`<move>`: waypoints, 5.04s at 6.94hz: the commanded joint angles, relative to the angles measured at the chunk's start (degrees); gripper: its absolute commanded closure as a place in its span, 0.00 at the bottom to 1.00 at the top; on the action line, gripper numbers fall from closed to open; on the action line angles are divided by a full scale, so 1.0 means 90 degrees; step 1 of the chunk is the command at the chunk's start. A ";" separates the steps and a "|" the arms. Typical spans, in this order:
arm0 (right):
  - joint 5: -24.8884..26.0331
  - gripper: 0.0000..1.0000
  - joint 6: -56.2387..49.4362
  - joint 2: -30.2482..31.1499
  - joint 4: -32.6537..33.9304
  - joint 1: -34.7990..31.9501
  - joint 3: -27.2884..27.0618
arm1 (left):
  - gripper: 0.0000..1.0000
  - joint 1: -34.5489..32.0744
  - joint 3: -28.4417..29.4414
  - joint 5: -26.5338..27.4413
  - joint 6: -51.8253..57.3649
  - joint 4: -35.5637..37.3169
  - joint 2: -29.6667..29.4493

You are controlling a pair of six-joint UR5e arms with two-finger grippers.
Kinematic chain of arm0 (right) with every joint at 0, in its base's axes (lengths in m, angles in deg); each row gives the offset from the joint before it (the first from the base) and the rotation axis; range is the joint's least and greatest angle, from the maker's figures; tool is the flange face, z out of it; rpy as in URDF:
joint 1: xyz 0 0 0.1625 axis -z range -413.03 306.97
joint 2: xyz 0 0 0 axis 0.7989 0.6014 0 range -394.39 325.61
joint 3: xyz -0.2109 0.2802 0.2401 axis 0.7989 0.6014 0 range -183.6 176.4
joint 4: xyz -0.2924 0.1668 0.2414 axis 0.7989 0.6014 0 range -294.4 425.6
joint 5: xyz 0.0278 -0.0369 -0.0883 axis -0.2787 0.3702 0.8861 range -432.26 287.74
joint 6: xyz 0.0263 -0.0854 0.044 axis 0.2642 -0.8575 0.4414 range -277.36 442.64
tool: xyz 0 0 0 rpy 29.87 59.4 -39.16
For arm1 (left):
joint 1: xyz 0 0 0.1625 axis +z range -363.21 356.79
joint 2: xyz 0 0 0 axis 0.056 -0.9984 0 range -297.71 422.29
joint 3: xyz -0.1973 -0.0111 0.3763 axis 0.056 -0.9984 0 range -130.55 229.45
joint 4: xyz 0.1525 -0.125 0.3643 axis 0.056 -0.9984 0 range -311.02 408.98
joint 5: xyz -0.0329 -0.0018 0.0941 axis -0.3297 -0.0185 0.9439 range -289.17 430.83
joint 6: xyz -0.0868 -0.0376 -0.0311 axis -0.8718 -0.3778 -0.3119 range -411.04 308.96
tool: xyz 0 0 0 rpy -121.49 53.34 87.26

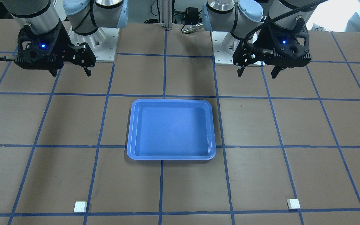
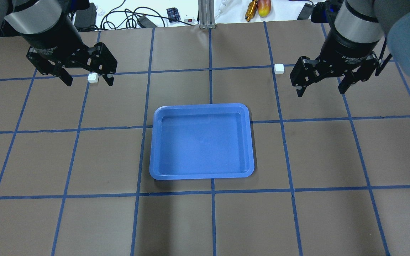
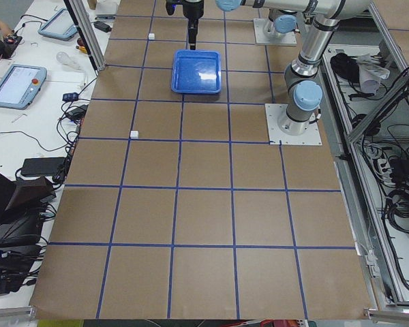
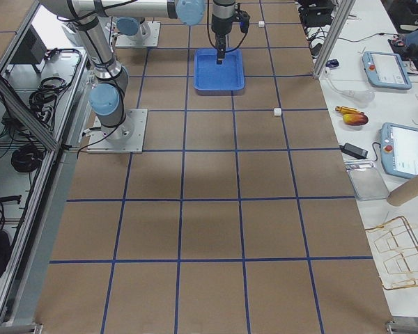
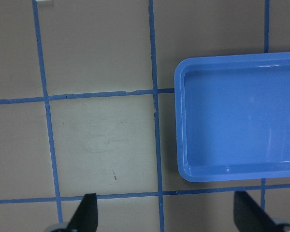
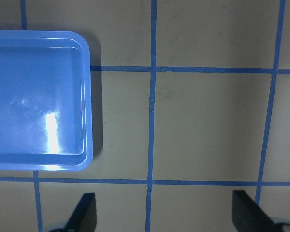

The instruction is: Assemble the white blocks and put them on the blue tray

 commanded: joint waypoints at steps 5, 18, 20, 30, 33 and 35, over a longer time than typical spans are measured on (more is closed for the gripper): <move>0.0099 0.00 -0.0108 -0.0007 0.0058 -0.0002 -0.0012 | 0.00 0.0214 0.0263 0.0046 -0.0002 0.0049 -0.0347; -0.0047 0.00 -0.2271 -0.0143 0.0448 0.0677 -0.0021 | 0.00 0.1484 0.1621 0.0555 0.1424 0.3359 -0.4674; -0.0622 0.00 -0.3936 -0.0504 0.0818 0.1110 0.0056 | 0.00 0.1494 0.1661 0.0225 0.1676 0.3388 -0.4859; -0.1794 0.00 -1.0505 -0.3913 0.2128 0.1492 0.1688 | 0.23 0.1787 0.1641 -0.0070 0.1619 0.3516 -0.5143; -0.2050 0.00 -1.1113 -0.4283 0.2449 0.1502 0.1688 | 0.69 0.1777 0.1631 -0.0236 0.1619 0.3506 -0.5143; -0.2175 0.00 -1.1143 -0.4440 0.2723 0.1492 0.1765 | 0.73 0.1768 0.1641 -0.0226 0.1620 0.3419 -0.5027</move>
